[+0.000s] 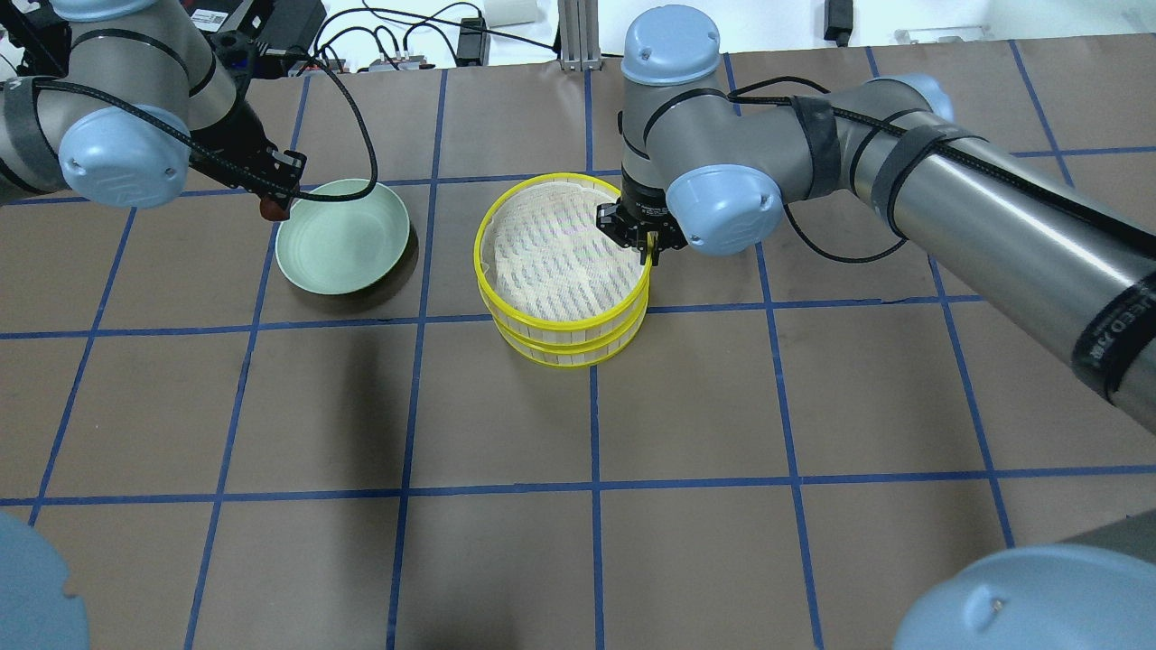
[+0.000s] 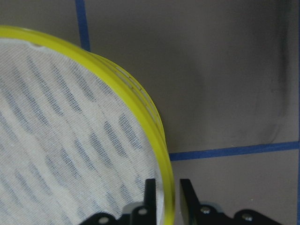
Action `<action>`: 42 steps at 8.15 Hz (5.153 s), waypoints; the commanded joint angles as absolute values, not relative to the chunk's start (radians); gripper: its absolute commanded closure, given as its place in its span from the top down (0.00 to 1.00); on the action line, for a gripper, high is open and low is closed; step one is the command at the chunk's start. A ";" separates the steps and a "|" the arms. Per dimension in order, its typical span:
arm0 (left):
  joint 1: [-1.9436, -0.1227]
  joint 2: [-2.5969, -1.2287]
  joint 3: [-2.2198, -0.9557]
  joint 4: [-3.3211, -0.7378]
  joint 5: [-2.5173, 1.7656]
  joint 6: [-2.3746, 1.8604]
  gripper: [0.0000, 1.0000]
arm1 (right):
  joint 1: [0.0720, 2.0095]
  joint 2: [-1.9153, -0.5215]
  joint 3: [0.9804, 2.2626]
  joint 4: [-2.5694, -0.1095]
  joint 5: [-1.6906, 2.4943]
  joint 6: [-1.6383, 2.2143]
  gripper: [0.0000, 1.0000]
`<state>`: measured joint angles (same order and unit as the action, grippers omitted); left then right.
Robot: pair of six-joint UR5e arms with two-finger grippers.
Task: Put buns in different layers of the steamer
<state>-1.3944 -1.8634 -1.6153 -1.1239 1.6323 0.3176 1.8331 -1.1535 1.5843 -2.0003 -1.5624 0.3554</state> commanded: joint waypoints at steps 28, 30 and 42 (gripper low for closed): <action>-1.541 -1.813 -1.508 -1.331 1.613 0.101 1.00 | 1.563 -1.549 1.439 -1.434 -1.563 -0.118 1.00; -1.519 -1.747 -1.486 -1.434 1.625 0.101 1.00 | 1.563 -1.557 1.466 -1.498 -1.563 -0.115 1.00; -1.517 -1.562 -1.511 -1.582 1.569 0.017 1.00 | 1.565 -1.560 1.474 -1.540 -1.563 -0.120 1.00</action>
